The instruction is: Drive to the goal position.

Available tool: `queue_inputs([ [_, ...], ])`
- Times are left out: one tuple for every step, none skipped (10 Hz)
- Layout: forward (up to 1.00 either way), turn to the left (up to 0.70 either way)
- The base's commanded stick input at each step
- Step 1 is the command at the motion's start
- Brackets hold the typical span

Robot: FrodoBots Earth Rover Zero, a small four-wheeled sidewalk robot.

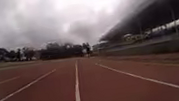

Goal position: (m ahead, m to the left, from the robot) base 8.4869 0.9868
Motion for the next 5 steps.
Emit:
queue_inputs([
  [0.67,0.0],
  [0.67,0.0],
  [0.67,0.0],
  [0.67,0.0],
  [0.67,0.0],
])
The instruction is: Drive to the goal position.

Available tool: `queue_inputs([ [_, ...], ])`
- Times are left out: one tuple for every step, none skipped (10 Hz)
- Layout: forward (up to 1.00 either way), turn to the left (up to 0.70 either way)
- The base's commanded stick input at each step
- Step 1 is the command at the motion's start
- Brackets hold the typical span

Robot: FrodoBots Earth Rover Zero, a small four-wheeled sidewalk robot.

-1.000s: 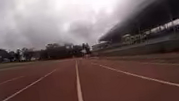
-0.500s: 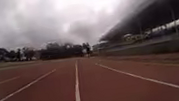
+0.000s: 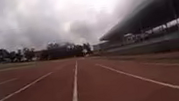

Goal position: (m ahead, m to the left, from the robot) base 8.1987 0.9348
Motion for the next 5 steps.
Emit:
queue_inputs([
  [0.67,0.0],
  [0.67,0.0],
  [0.67,0.0],
  [0.67,0.0],
  [0.67,0.0],
])
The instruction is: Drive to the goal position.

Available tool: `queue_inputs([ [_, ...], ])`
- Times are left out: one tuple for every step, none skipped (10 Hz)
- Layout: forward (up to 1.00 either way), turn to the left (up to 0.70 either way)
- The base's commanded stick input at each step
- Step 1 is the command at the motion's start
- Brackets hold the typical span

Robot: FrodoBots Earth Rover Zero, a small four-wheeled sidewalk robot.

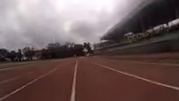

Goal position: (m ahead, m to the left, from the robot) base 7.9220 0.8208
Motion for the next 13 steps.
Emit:
queue_inputs([
  [0.67,0.0],
  [0.67,0.0],
  [0.67,0.0],
  [0.67,0.0],
  [0.67,0.0],
  [0.67,0.0],
  [0.67,0.0],
  [0.67,0.0],
  [0.67,0.0],
  [0.67,0.0],
  [0.67,0.0],
  [0.67,0.0],
  [0.67,0.0],
])
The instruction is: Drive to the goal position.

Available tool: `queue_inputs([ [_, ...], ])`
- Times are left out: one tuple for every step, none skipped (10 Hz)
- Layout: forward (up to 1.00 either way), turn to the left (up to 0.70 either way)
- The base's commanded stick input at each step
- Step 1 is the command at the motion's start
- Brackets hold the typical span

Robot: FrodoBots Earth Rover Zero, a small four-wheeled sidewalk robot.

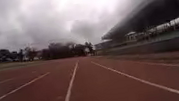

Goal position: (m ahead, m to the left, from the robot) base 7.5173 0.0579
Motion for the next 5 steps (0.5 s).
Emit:
queue_inputs([
  [0.67,0.0],
  [0.67,0.0],
  [0.67,0.0],
  [0.67,0.0],
  [0.67,0.0],
])
